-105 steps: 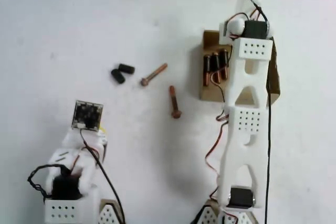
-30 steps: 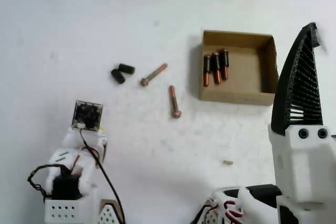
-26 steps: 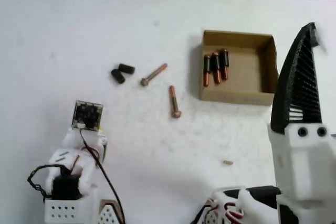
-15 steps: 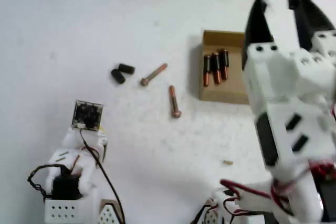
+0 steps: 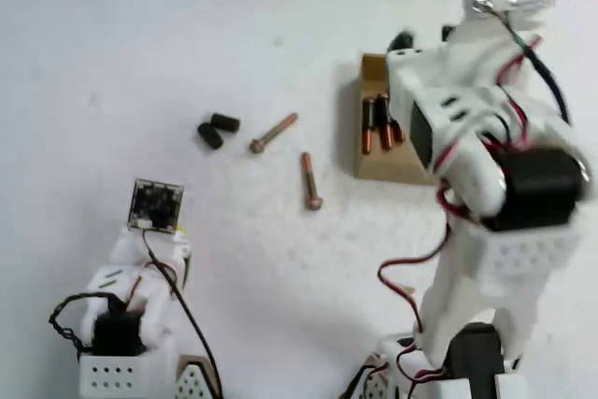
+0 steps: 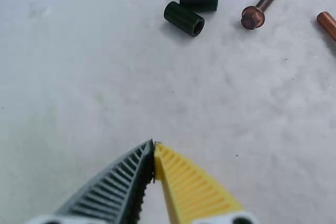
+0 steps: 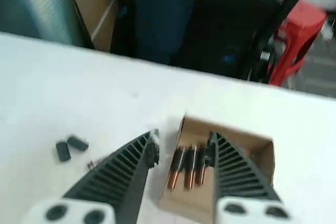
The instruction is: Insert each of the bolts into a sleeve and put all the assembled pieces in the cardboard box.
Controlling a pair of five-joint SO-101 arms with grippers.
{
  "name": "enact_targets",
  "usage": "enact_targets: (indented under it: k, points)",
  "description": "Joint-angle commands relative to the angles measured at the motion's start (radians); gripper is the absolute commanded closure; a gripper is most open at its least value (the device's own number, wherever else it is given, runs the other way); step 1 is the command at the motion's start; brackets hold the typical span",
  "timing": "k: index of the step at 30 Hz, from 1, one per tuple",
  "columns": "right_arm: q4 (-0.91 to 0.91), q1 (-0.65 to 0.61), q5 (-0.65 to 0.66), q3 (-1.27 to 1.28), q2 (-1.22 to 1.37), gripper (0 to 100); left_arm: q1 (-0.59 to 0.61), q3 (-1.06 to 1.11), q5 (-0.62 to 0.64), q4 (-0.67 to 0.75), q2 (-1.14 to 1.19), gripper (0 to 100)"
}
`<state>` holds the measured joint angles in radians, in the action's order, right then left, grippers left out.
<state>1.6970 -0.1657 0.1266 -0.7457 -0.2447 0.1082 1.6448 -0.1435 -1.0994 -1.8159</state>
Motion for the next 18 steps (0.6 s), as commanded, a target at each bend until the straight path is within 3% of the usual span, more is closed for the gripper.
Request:
enact_targets:
  k: [1,7,15,18]
  points:
    - [-0.024,-0.012,0.006,0.114,-0.015,85.9,0.012,-0.006,-0.009,0.011,-0.012,98]
    - [-0.131,-0.013,0.006,0.356,-0.015,85.9,0.012,-0.006,-0.009,0.011,-0.012,98]
    - [-0.423,-0.061,0.008,0.729,-0.022,86.1,0.012,-0.006,-0.009,0.011,-0.012,98]
    - [-0.421,-0.079,0.012,0.764,-0.036,86.1,0.012,-0.006,-0.009,0.011,-0.012,98]
